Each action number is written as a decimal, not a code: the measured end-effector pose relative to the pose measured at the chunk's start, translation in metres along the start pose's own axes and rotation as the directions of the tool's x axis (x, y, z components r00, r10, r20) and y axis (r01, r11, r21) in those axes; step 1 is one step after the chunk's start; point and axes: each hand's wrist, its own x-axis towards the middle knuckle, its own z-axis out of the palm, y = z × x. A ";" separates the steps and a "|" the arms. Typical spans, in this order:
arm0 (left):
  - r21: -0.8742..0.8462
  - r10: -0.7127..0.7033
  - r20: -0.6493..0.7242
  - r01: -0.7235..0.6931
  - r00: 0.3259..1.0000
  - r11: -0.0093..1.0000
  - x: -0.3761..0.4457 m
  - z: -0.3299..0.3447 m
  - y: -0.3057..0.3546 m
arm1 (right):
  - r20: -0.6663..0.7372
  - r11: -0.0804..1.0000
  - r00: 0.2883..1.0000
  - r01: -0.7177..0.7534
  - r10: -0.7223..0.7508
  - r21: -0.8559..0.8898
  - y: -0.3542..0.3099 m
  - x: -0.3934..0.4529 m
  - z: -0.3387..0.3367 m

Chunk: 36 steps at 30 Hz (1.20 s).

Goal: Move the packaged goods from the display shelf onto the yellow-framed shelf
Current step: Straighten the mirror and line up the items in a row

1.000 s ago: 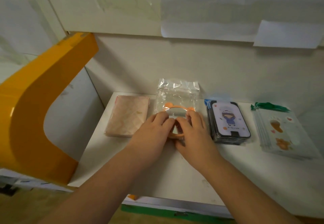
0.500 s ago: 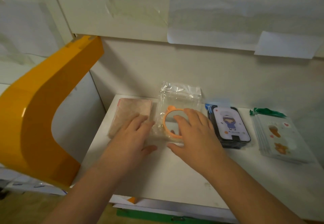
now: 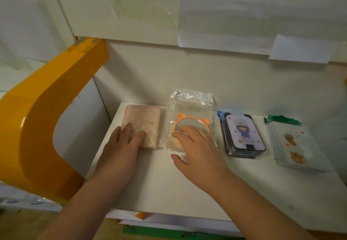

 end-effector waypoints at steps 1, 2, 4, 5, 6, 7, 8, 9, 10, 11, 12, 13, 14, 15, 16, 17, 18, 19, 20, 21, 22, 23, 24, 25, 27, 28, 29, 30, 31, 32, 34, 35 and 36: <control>0.008 0.001 -0.002 -0.001 1.000 1.000 0.001 -0.001 0.000 | -0.007 1.000 1.000 -0.007 0.007 0.013 0.005 -0.001 -0.002; 0.011 0.001 0.002 -0.001 1.000 1.000 0.003 -0.002 0.001 | -0.016 1.000 1.000 -0.015 0.016 0.027 0.009 -0.003 -0.005; 0.011 -0.006 0.014 0.005 1.000 1.000 0.006 -0.004 0.002 | -0.036 0.998 0.999 -0.033 0.035 0.049 0.019 -0.008 -0.012; 0.019 -0.006 0.021 0.006 1.000 1.000 0.006 -0.004 0.002 | -0.051 0.998 0.998 -0.041 0.044 0.054 0.024 -0.011 -0.016; 0.029 -0.004 0.029 0.003 1.000 1.000 0.008 -0.005 0.001 | -0.070 0.997 0.996 -0.049 0.053 0.053 0.029 -0.014 -0.020; 0.032 -0.006 0.043 0.005 0.999 0.999 0.009 -0.006 0.000 | -0.083 0.997 0.994 -0.060 0.064 0.049 0.035 -0.017 -0.024; 0.026 -0.019 0.053 0.017 0.998 1.000 0.009 -0.010 0.000 | -0.092 0.996 0.993 -0.077 0.080 0.038 0.041 -0.021 -0.028; 0.024 -0.030 0.054 0.029 0.998 0.999 0.010 -0.013 0.002 | -0.105 0.995 0.990 -0.096 0.098 0.028 0.048 -0.025 -0.033; 0.039 -0.020 0.038 0.019 0.999 0.999 0.009 -0.017 0.007 | -0.122 0.992 0.985 -0.123 0.125 0.024 0.057 -0.030 -0.037; 0.068 0.021 0.002 -0.021 1.000 0.997 0.009 -0.020 0.015 | -0.142 0.987 0.977 -0.156 0.158 0.026 0.065 -0.035 -0.041; 0.088 0.088 -0.042 -0.084 0.995 0.993 0.009 -0.024 0.028 | -0.154 0.980 0.968 -0.197 0.200 0.030 0.075 -0.039 -0.046; 0.090 0.165 -0.096 -0.156 0.982 0.984 0.010 -0.027 0.045 | -0.162 0.971 0.958 -0.237 0.238 0.028 0.084 -0.044 -0.050; 0.079 0.243 -0.158 -0.233 0.957 0.969 0.011 -0.029 0.065 | -0.158 0.959 0.947 -0.281 0.281 0.023 0.094 -0.047 -0.054; 0.051 0.307 -0.210 -0.303 0.928 0.952 0.011 -0.029 0.087 | -0.143 0.945 0.935 -0.325 0.325 0.026 0.103 -0.051 -0.058; 0.000 0.354 -0.228 -0.364 0.907 0.931 0.011 -0.028 0.110 | -0.119 0.928 0.920 -0.371 0.374 0.042 0.110 -0.054 -0.062; -0.069 0.389 -0.217 -0.412 0.895 0.909 0.012 -0.026 0.133 | -0.094 0.911 0.907 -0.406 0.411 0.075 0.117 -0.056 -0.064; -0.137 0.418 -0.182 -0.443 0.890 0.886 0.012 -0.023 0.155 | -0.063 0.893 0.893 -0.436 0.445 0.114 0.123 -0.059 -0.066; -0.185 0.441 -0.138 -0.460 0.887 0.868 0.012 -0.018 0.175 | -0.035 0.879 0.886 -0.453 0.463 0.149 0.128 -0.061 -0.067; -0.212 0.465 -0.104 -0.476 0.879 0.853 0.014 -0.013 0.192 | -0.007 0.870 0.883 -0.461 0.470 0.174 0.132 -0.062 -0.066; -0.212 0.492 -0.084 -0.498 0.866 0.841 0.017 -0.006 0.207 | 0.021 0.867 0.885 -0.461 0.466 0.191 0.135 -0.063 -0.065; -0.191 0.514 -0.065 -0.516 0.855 0.835 0.020 -0.002 0.220 | 0.060 0.861 0.883 -0.467 0.465 0.201 0.136 -0.063 -0.064; -0.153 0.522 -0.036 -0.521 0.852 0.840 0.024 0.003 0.231 | 0.095 0.857 0.882 -0.471 0.462 0.207 0.138 -0.062 -0.062; -0.099 0.511 0.001 -0.508 0.860 0.855 0.027 0.006 0.240 | 0.120 0.853 0.878 -0.478 0.463 0.206 0.140 -0.061 -0.060; -0.043 0.480 0.047 -0.478 0.876 0.877 0.030 0.009 0.246 | 0.127 0.853 0.878 -0.479 0.462 0.207 0.141 -0.061 -0.057; 0.032 0.388 0.160 -0.398 0.908 0.917 0.036 0.015 0.252 | 0.115 0.859 0.885 -0.465 0.451 0.213 0.145 -0.060 -0.053; 0.035 0.353 0.199 -0.367 0.914 0.930 0.038 0.016 0.254 | 0.108 0.866 0.891 -0.454 0.440 0.212 0.146 -0.060 -0.052; 0.019 0.335 0.214 -0.347 0.918 0.938 0.040 0.017 0.255 | 0.095 0.876 0.900 -0.436 0.426 0.206 0.148 -0.061 -0.050; -0.004 0.330 0.213 -0.337 0.920 0.942 0.041 0.017 0.256 | 0.081 0.886 0.907 -0.422 0.414 0.191 0.149 -0.061 -0.048; -0.020 0.325 0.209 -0.329 0.922 0.944 0.042 0.017 0.257 | 0.067 0.894 0.912 -0.410 0.405 0.180 0.150 -0.061 -0.047; -0.024 0.316 0.209 -0.318 0.926 0.948 0.043 0.017 0.259 | 0.058 0.896 0.913 -0.407 0.403 0.178 0.151 -0.061 -0.045; -0.012 0.289 0.216 -0.293 0.933 0.956 0.043 0.016 0.264 | 0.049 0.897 0.914 -0.406 0.404 0.175 0.151 -0.061 -0.044; -0.006 0.276 0.218 -0.282 0.936 0.959 0.042 0.016 0.266 | 0.048 0.898 0.914 -0.405 0.403 0.170 0.151 -0.060 -0.044; -0.002 0.265 0.220 -0.272 0.939 0.962 0.041 0.015 0.267 | 0.047 0.900 0.914 -0.404 0.402 0.165 0.151 -0.060 -0.044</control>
